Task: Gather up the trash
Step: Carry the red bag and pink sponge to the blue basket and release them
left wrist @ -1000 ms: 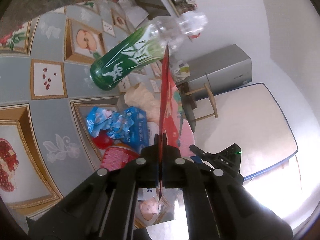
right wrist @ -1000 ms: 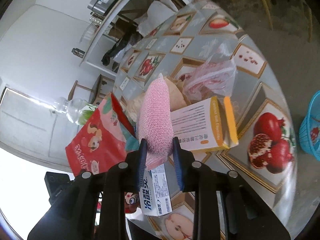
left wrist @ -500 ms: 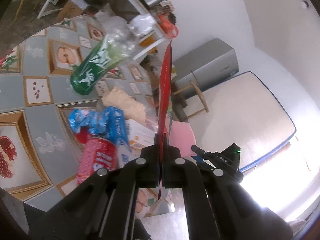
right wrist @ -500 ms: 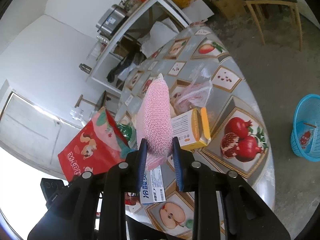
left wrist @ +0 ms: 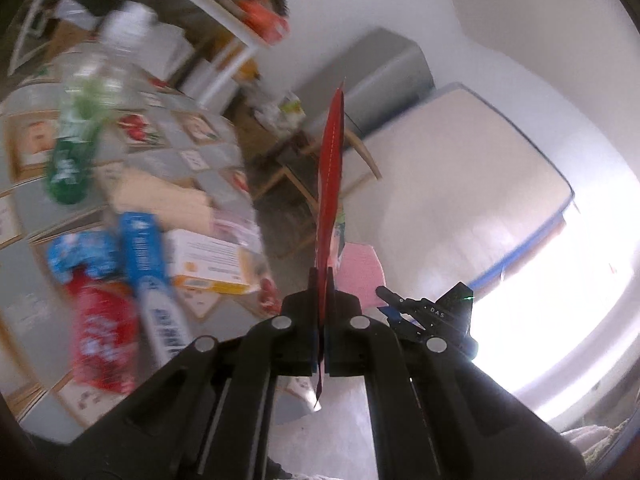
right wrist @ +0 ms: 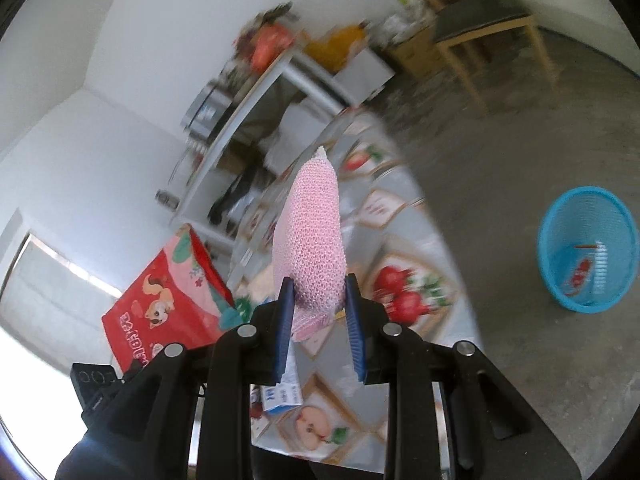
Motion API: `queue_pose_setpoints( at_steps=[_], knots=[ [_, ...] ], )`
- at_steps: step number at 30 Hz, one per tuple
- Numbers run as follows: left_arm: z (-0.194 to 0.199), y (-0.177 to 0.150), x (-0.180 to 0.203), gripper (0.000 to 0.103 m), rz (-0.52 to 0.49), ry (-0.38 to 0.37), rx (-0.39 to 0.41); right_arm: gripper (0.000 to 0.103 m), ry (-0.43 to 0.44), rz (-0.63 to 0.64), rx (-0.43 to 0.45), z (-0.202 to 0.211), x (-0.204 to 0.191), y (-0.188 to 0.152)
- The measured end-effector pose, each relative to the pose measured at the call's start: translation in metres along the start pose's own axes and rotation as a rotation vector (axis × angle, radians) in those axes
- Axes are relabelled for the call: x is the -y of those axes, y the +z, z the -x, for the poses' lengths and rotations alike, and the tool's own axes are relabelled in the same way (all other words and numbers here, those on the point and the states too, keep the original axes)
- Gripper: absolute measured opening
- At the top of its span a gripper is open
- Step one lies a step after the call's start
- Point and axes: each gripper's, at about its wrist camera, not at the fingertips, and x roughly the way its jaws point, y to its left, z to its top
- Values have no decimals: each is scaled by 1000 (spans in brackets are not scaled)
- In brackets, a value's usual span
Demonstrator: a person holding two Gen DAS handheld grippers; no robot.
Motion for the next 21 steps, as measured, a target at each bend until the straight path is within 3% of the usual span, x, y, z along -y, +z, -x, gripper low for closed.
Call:
queue_pose_setpoints(
  at_steps=[5, 10, 15, 21],
  knots=[
    [-68, 3, 32, 0, -76, -30, -151, 25, -92, -120, 123, 53, 64, 1],
    [-154, -6, 59, 0, -124, -23, -314, 25, -181, -245, 172, 81, 127, -4],
    [-247, -20, 77, 0, -154, 37, -456, 25, -269, -360, 181, 85, 189, -8],
    [-358, -58, 90, 0, -227, 141, -646, 25, -359, -442, 153, 66, 244, -8]
  ],
)
